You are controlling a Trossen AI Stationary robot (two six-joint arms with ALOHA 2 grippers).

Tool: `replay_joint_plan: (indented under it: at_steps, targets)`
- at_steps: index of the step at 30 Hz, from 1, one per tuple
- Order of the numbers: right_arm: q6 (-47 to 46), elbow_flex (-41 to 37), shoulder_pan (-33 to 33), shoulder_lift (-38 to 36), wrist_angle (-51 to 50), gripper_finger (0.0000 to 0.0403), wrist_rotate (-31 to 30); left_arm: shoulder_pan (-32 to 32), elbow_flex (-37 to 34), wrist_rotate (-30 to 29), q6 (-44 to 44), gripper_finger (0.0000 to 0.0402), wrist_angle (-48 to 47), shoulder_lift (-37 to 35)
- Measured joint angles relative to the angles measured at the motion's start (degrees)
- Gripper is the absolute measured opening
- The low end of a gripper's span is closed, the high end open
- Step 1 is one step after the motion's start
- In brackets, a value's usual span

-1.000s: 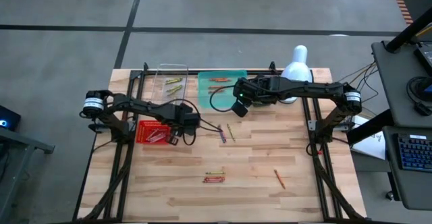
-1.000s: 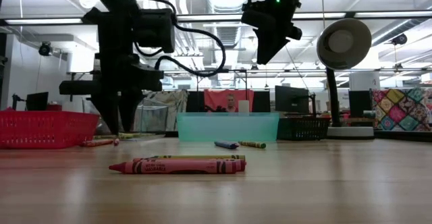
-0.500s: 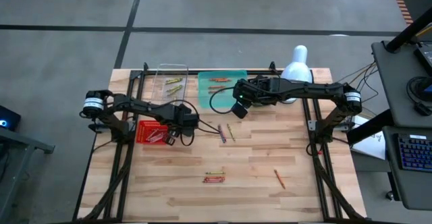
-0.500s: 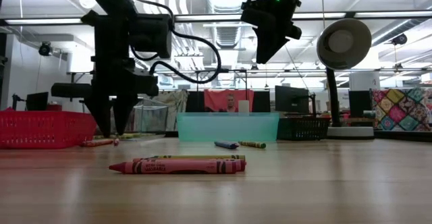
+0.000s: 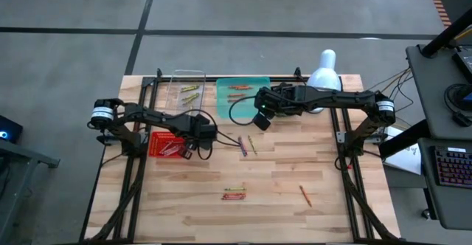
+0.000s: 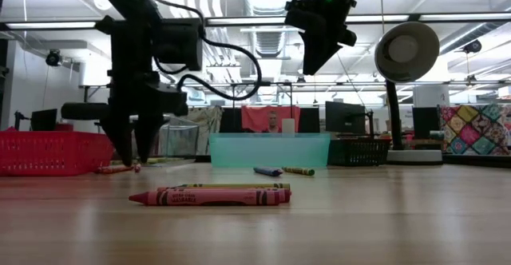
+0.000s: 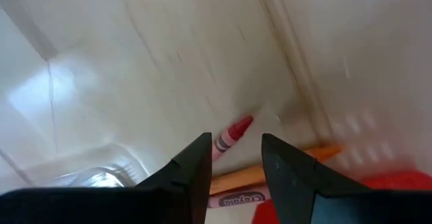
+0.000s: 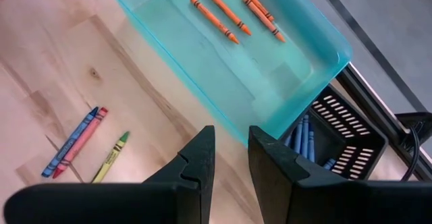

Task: Sort crayons
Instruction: Put the red crayon into the red bin

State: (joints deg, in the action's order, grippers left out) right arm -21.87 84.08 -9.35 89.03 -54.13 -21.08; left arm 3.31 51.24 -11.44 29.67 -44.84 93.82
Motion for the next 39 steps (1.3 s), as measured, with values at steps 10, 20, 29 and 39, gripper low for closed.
replay_joint_plan:
  at_steps: [10,20,29,39]
  targets:
    - [0.0,0.0,0.1,0.0,0.0,0.0079,0.0,0.0,-2.1,0.0,0.0,0.0112,3.6,0.0]
    - [0.0,0.0,0.1,0.0,0.0,0.0079,0.0,0.1,-2.3,0.0,0.1,0.0105,4.9,0.0]
    - [0.0,0.0,0.6,0.0,0.0,0.0079,0.0,0.1,-2.3,0.0,0.1,0.0046,5.8,0.0]
    - [-0.2,0.0,0.6,0.0,0.0,0.0079,0.0,0.1,-2.3,0.0,0.1,0.0002,6.1,0.0]
